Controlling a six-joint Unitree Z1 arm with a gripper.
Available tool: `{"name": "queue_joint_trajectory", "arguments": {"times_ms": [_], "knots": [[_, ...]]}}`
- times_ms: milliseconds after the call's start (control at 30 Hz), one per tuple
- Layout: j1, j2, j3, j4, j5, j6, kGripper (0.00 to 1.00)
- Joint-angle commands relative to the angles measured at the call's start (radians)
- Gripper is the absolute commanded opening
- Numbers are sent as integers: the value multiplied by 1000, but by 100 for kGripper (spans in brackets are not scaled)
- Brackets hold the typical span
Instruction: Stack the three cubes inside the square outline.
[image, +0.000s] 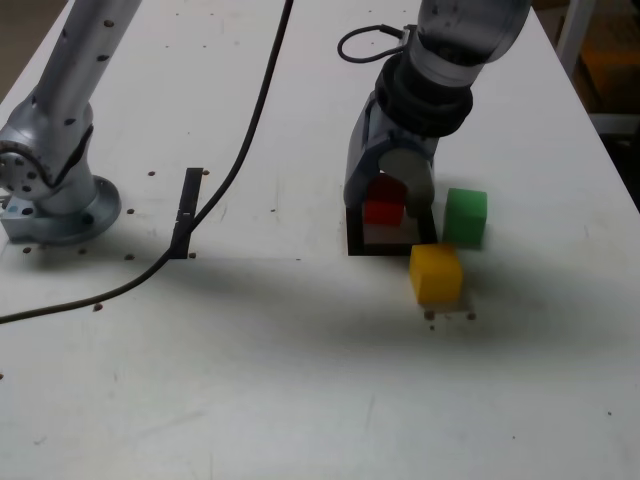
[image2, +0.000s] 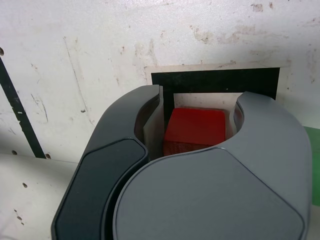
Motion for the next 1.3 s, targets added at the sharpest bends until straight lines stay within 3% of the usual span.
{"name": "queue_joint_trajectory", "arguments": {"times_ms": [0, 233, 367, 467, 600, 700, 967, 1267], "knots": [[2, -11, 3, -1, -3, 0, 16], [2, -8, 11, -6, -16, -2, 19], [2, -9, 17, -6, -22, -3, 28], [2, -10, 19, -6, -24, -3, 44], [2, -14, 21, -5, -24, -3, 84], [2, -22, 23, -5, -23, -3, 98], [0, -61, 23, 8, -5, -26, 100], [-71, -185, -26, 142, 16, -158, 100]]}}
